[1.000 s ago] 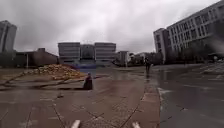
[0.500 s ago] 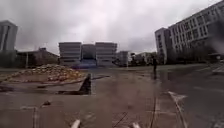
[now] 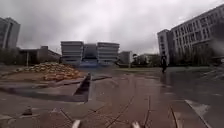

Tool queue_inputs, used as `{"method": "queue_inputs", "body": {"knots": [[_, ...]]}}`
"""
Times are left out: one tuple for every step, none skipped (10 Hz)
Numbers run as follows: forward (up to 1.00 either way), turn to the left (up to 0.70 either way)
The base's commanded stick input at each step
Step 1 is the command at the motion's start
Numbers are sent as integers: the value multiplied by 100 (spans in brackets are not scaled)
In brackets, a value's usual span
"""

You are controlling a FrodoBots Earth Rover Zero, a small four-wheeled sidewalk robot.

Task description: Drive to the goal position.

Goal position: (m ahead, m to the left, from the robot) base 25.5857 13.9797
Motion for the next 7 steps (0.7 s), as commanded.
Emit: {"method": "queue_inputs", "body": {"knots": [[100, 0], [100, 0], [100, 0], [100, 0], [100, 0], [100, 0], [100, 0]]}}
